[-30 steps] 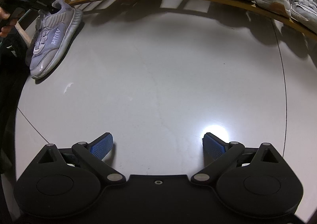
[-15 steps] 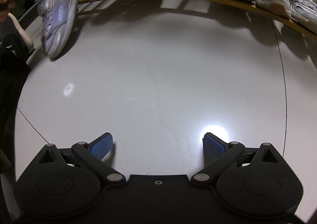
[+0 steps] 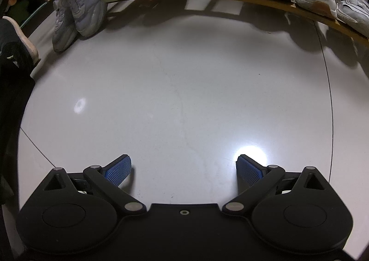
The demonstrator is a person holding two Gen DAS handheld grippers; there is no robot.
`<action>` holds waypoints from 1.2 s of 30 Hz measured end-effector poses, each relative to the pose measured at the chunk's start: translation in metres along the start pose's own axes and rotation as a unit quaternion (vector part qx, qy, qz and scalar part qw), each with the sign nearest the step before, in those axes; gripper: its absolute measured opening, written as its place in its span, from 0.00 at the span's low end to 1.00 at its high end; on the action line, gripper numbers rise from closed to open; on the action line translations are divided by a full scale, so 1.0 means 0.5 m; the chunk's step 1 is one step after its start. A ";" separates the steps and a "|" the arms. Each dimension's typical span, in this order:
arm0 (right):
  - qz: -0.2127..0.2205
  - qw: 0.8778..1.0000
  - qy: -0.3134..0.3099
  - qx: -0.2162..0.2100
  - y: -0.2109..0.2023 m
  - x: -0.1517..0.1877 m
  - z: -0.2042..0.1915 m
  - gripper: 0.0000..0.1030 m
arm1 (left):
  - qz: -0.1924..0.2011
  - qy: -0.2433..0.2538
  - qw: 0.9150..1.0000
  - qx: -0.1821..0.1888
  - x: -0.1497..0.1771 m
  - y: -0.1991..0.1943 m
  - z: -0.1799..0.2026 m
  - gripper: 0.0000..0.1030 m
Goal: Organize scattered shoes
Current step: 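Lift the lavender pair onto the shelf beside the green-lined pair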
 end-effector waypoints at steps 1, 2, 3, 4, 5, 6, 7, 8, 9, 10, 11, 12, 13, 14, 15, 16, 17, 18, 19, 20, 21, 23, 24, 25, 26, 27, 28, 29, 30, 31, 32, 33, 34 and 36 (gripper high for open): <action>0.000 1.000 -0.001 0.001 0.000 0.000 -0.001 0.97 | 0.000 0.004 1.000 -0.002 0.000 0.005 0.004 0.09; 0.001 1.000 -0.001 0.001 0.000 0.000 0.000 0.97 | 0.000 0.006 1.000 -0.002 0.001 0.007 0.006 0.09; 0.001 1.000 -0.001 0.000 0.001 0.000 0.000 0.97 | -0.001 0.009 1.000 -0.003 0.001 0.011 0.007 0.09; 0.001 1.000 -0.001 0.000 0.001 0.000 0.000 0.97 | -0.002 0.011 1.000 -0.004 0.001 0.015 0.008 0.09; 0.002 1.000 -0.001 0.000 0.001 0.000 0.001 0.97 | -0.003 0.013 1.000 -0.005 0.001 0.019 0.009 0.09; 0.002 1.000 -0.001 0.000 0.001 0.000 0.001 0.97 | -0.004 0.016 1.000 -0.006 0.001 0.023 0.010 0.09; 0.002 1.000 -0.001 0.000 0.001 0.000 0.001 0.97 | -0.005 0.016 1.000 -0.007 0.000 0.027 0.010 0.09; 0.002 1.000 -0.001 0.000 0.001 0.000 0.001 0.97 | -0.007 0.012 1.000 -0.007 -0.001 0.031 0.008 0.09; 0.002 1.000 -0.002 0.000 0.001 0.000 0.001 0.97 | -0.009 0.010 1.000 -0.007 -0.002 0.036 0.007 0.09; 0.002 1.000 -0.001 0.000 0.001 0.000 0.002 0.97 | -0.012 0.013 1.000 -0.007 -0.001 0.041 0.010 0.09; 0.002 1.000 -0.001 0.000 0.001 0.000 0.002 0.97 | -0.016 0.016 1.000 -0.007 0.000 0.047 0.013 0.09; 0.002 1.000 -0.001 -0.001 0.001 0.000 0.003 0.97 | -0.019 0.019 1.000 -0.007 0.000 0.052 0.016 0.09; 0.002 1.000 0.000 -0.001 0.001 0.000 0.003 0.97 | -0.023 0.022 0.999 -0.007 0.001 0.058 0.019 0.09; 0.002 1.000 0.000 -0.001 0.001 0.000 0.003 0.97 | -0.026 0.024 0.999 -0.007 0.002 0.063 0.022 0.09; 0.002 1.000 0.000 -0.001 0.001 0.000 0.004 0.97 | -0.030 0.026 0.999 -0.006 0.004 0.069 0.025 0.09; 0.002 1.000 0.001 -0.002 0.001 -0.001 0.004 0.97 | -0.035 0.025 0.999 -0.002 0.008 0.075 0.028 0.09; 0.001 1.000 0.001 -0.002 0.001 -0.001 0.004 0.97 | -0.039 0.025 0.999 0.000 0.012 0.078 0.030 0.09; 0.001 1.000 0.001 -0.002 0.001 -0.001 0.004 0.97 | -0.044 0.025 0.999 0.003 0.018 0.084 0.031 0.09; 0.001 1.000 0.001 -0.002 0.001 -0.002 0.004 0.97 | -0.042 0.024 0.999 0.006 0.021 0.085 0.032 0.09; 0.001 1.000 0.001 -0.003 0.001 -0.002 0.004 0.97 | -0.039 0.021 0.999 0.008 0.025 0.086 0.032 0.09; 0.000 1.000 0.001 -0.003 0.001 -0.002 0.004 0.97 | -0.035 0.015 0.999 0.011 0.027 0.082 0.031 0.10; 0.000 1.000 0.001 -0.003 0.001 -0.003 0.004 0.97 | -0.029 0.006 0.999 0.018 0.028 0.074 0.029 0.11; 0.000 1.000 0.001 -0.003 0.001 -0.003 0.004 0.97 | -0.025 0.000 0.999 0.028 0.028 0.065 0.029 0.12; 0.000 1.000 0.001 -0.003 0.001 -0.003 0.003 0.97 | -0.020 -0.006 0.999 0.038 0.026 0.052 0.027 0.13; 0.000 1.000 0.001 -0.003 0.000 -0.003 0.003 0.97 | -0.015 -0.007 0.999 0.043 0.025 0.038 0.024 0.13; -0.001 1.000 0.001 -0.003 0.000 -0.002 0.002 0.97 | -0.011 -0.009 0.999 0.047 0.024 0.025 0.021 0.13; -0.001 1.000 0.001 -0.003 0.000 -0.002 0.002 0.97 | -0.007 -0.010 0.999 0.051 0.023 0.014 0.019 0.16; 0.000 1.000 0.001 -0.003 -0.001 -0.001 0.000 0.97 | -0.007 -0.010 0.999 0.051 0.023 0.008 0.017 0.20; 0.000 1.000 0.000 -0.002 -0.001 0.000 0.000 0.97 | -0.007 -0.011 0.999 0.052 0.023 0.002 0.014 0.24; 0.001 1.000 -0.001 -0.001 -0.001 0.000 -0.001 0.97 | -0.008 -0.014 0.999 0.052 0.026 -0.005 0.009 0.34; 0.002 1.000 -0.003 0.000 -0.001 0.001 -0.002 0.97 | -0.010 -0.019 0.999 0.050 0.027 -0.007 0.005 0.41; 0.002 1.000 -0.004 0.000 -0.001 0.002 -0.002 0.97 | -0.010 -0.031 0.998 0.048 0.030 -0.010 -0.002 0.43; 0.002 1.000 -0.004 0.000 -0.002 0.002 -0.002 0.97 | -0.007 -0.049 0.998 0.050 0.033 -0.011 -0.010 0.47; 0.002 1.000 -0.004 -0.001 -0.002 0.003 -0.001 0.97 | -0.017 -0.089 0.993 0.070 0.042 -0.002 -0.017 0.47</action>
Point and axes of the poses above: each gripper's, at about its wrist camera, not at the fingertips, and y roughly the way its jaws point, z to its right, x to its underside, the point moved 8 cm from there along y, roughly the way its jaws point, and after that the axes turned 14 degrees about x, right-handed, at the moved point
